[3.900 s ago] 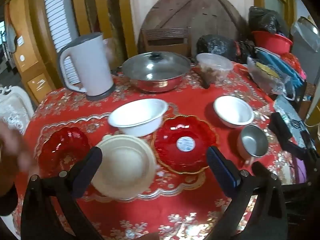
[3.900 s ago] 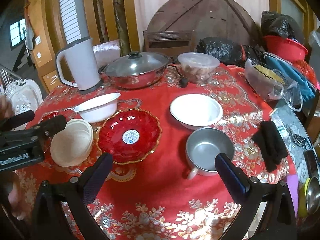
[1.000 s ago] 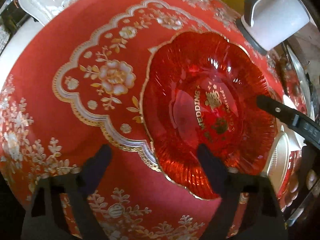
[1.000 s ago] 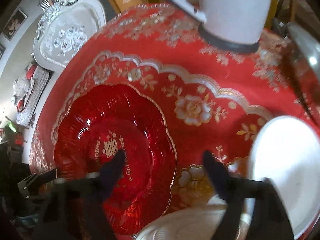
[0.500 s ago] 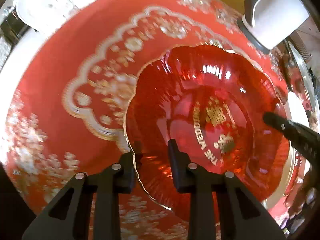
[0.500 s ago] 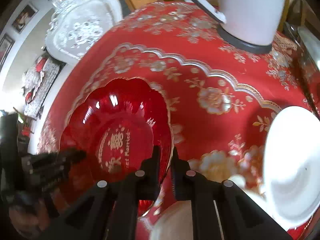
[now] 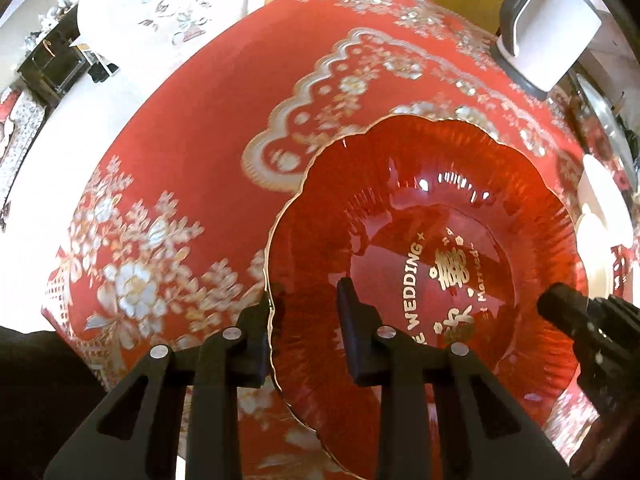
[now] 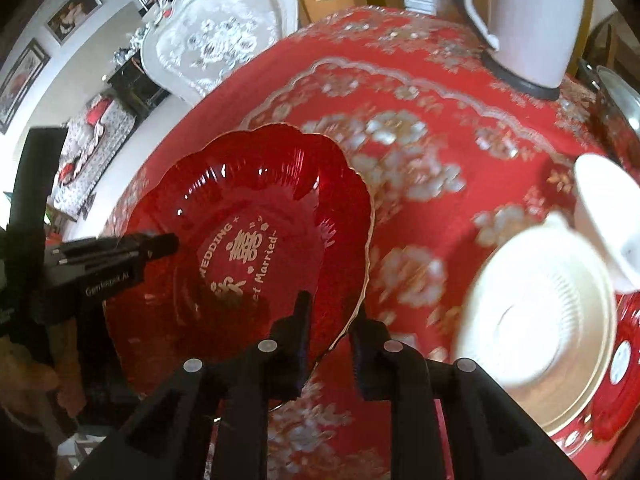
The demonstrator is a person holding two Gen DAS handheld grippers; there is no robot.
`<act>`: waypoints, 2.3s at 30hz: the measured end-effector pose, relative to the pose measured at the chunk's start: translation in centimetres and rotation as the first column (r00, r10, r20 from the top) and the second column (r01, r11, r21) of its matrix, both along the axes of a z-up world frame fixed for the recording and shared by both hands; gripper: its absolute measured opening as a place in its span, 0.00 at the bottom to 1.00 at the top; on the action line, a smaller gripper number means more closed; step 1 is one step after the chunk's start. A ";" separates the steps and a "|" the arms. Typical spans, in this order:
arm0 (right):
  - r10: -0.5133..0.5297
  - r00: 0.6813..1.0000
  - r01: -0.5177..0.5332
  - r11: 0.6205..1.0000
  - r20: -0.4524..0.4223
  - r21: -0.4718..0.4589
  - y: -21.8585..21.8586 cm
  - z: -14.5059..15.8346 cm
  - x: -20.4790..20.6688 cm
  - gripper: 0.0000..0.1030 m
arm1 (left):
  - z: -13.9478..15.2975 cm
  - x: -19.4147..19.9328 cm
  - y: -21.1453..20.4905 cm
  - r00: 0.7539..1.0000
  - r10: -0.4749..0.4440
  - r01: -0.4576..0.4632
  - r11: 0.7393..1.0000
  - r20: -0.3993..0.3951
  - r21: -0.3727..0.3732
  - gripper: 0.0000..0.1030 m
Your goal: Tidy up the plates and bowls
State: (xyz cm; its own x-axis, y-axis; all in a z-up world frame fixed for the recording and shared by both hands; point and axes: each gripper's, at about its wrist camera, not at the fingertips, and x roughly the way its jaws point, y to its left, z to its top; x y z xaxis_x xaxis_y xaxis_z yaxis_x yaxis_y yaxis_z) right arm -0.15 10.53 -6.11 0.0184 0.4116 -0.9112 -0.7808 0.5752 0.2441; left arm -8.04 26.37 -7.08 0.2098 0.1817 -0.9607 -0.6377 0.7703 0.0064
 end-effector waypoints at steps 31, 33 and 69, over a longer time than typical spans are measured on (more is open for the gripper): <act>-0.070 0.992 0.064 0.996 0.103 0.057 -7.4 3.3 -2.6 0.64 | 5.8 -2.1 -4.7 0.978 -0.076 0.017 0.958 0.195 0.285 0.74; -0.095 0.990 0.089 0.994 0.102 0.063 -8.5 3.6 -2.0 0.64 | 6.5 -1.2 -6.2 0.971 -0.111 0.047 0.959 0.214 0.281 0.74; -0.634 0.768 0.634 0.773 0.088 0.031 -34.2 2.1 11.8 0.67 | 5.1 18.8 -32.2 0.829 -0.506 0.504 0.861 0.239 0.072 0.74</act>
State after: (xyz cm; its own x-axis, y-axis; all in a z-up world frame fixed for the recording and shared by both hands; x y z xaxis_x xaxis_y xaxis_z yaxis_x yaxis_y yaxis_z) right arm 11.61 -23.68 -3.99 0.3555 0.2773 -0.8926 -0.2565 0.9473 0.1921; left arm 10.74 -5.83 -2.02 0.4980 -0.0083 -0.8671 -0.1417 0.9857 -0.0909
